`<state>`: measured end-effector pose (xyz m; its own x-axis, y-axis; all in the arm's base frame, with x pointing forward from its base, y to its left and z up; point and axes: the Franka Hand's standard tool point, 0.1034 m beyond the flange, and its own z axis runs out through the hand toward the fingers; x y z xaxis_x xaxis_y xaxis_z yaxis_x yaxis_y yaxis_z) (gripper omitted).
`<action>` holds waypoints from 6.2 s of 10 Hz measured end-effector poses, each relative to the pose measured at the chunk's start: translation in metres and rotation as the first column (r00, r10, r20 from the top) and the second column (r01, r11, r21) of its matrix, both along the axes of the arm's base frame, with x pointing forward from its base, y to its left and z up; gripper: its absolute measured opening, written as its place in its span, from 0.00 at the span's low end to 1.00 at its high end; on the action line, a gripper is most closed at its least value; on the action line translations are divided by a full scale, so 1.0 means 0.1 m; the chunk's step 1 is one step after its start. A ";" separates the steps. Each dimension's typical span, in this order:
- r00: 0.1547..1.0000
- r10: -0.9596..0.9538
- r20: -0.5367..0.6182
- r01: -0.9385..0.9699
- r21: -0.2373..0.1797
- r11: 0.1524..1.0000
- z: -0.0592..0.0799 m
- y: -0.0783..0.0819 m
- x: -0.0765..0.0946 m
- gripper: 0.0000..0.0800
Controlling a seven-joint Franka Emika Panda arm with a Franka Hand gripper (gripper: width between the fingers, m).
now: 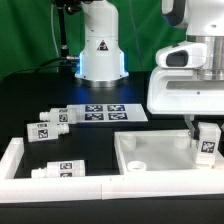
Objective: Assemble one leg
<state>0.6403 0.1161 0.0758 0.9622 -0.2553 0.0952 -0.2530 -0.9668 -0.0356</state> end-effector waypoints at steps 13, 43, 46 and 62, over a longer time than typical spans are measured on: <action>0.748 -0.654 -0.111 0.663 0.098 0.742 -0.02 -0.13 0.01 0.70; 0.900 -0.419 -0.117 0.428 0.061 0.902 -0.04 -0.02 0.03 0.77; 0.962 -0.253 -0.103 0.260 0.057 0.964 -0.05 -0.06 0.03 0.81; 0.436 -0.891 -0.123 0.900 0.082 0.429 -0.08 -0.15 0.02 0.36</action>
Offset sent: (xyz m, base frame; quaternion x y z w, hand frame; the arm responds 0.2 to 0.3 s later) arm -0.0087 -0.0092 0.0009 -0.0363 -0.0039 0.3180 0.9474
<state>0.6425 0.1016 0.0674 0.1882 -0.9811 -0.0456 -0.9794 -0.1840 -0.0832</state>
